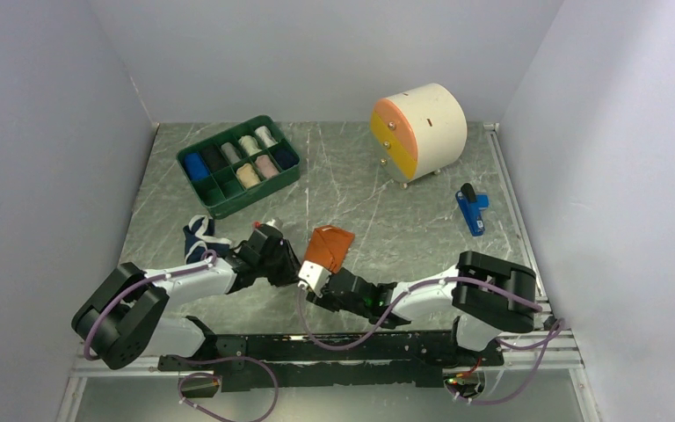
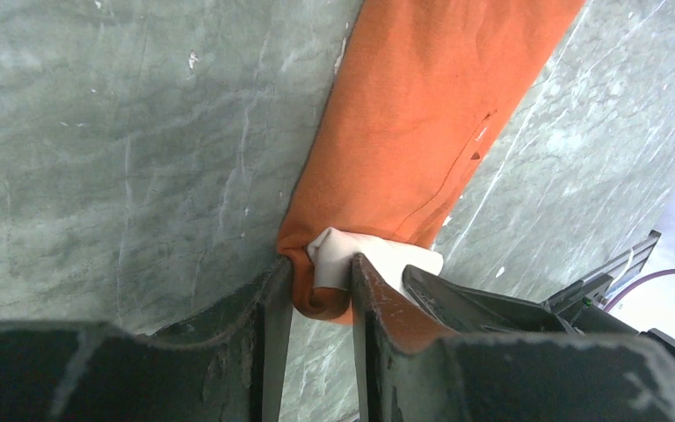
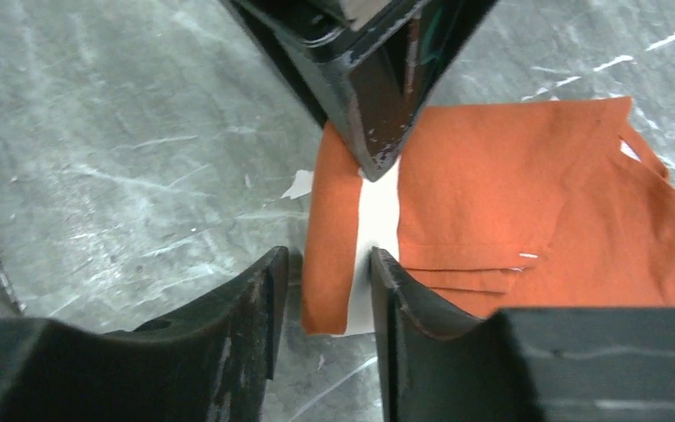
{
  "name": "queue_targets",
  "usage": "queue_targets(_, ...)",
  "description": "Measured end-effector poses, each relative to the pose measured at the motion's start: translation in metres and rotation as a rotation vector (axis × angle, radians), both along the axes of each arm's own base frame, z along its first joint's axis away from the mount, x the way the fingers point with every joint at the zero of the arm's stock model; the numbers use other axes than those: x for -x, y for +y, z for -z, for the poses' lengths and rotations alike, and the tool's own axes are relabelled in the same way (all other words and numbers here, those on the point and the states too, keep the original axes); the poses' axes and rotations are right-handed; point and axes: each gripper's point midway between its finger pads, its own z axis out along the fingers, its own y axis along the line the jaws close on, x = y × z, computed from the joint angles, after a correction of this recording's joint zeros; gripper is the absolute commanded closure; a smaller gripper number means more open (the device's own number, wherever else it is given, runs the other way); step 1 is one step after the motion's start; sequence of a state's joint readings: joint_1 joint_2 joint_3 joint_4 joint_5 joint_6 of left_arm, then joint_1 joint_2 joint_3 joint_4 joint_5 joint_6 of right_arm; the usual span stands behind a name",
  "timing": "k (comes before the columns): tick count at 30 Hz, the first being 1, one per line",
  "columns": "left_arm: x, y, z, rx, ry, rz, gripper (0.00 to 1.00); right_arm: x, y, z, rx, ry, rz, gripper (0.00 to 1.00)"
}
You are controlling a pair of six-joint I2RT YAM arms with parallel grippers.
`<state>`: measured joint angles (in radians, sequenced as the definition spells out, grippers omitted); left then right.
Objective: Roll the underwear
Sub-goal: Roll the underwear to the center of the board.
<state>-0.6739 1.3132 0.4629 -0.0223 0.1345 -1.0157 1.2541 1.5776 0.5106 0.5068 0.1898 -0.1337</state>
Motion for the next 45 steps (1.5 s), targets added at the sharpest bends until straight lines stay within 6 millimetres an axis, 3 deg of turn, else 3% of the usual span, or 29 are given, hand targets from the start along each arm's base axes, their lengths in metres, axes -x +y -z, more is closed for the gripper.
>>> queue_targets(2,0.0,0.0,0.0,0.0,0.001,-0.001,0.67,-0.006,-0.001,-0.001,0.008,-0.032,0.022,0.82)
queue_targets(6,0.0,0.0,0.0,0.003,0.004,-0.01,0.65,-0.009,-0.001,-0.003,0.002,-0.047,0.033,0.97)
queue_targets(11,0.002,0.008,-0.007,-0.005,0.01,-0.058,0.35,-0.009,0.002,-0.003,-0.042,0.024,0.027,1.0)
queue_targets(15,0.003,0.017,-0.021,0.0,-0.019,-0.099,0.28,-0.013,0.004,-0.006,-0.152,0.179,0.029,1.0)
queue_targets(19,0.002,0.022,-0.041,0.035,-0.074,-0.128,0.28,-0.017,-0.001,-0.008,-0.299,0.388,0.038,1.0)
queue_targets(23,0.004,0.024,-0.047,0.065,-0.114,-0.131,0.34,-0.019,0.0,-0.004,-0.377,0.535,0.047,1.0)
queue_targets(33,0.008,0.023,-0.024,0.037,-0.1,-0.081,0.42,-0.029,-0.004,-0.002,-0.515,0.835,0.085,0.96)
queue_targets(45,-0.006,0.012,-0.013,0.003,-0.079,-0.065,0.41,-0.041,-0.011,0.0,-0.529,0.944,0.156,0.94)
